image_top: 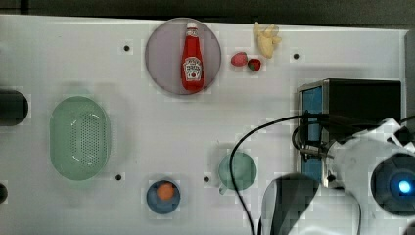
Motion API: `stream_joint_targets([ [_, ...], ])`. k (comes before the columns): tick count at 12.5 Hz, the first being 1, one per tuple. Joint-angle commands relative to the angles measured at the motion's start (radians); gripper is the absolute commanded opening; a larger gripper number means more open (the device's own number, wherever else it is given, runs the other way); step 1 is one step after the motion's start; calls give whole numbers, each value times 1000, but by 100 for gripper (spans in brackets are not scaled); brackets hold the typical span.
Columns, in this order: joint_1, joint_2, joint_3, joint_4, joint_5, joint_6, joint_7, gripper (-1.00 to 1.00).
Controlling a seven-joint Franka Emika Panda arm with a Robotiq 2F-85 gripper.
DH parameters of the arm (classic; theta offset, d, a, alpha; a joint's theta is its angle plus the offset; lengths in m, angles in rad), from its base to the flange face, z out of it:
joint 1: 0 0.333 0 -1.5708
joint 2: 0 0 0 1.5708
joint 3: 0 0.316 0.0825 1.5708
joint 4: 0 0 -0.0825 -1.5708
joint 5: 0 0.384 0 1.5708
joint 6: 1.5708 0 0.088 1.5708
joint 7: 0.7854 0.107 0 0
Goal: Flap open oven.
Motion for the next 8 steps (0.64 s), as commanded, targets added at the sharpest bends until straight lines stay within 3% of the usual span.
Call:
stream_joint_targets([
  [1, -3, 87, -8, -8, 0, 87, -96, -65],
  [8, -11, 269, -25, -8, 6, 194, -96, -65],
])
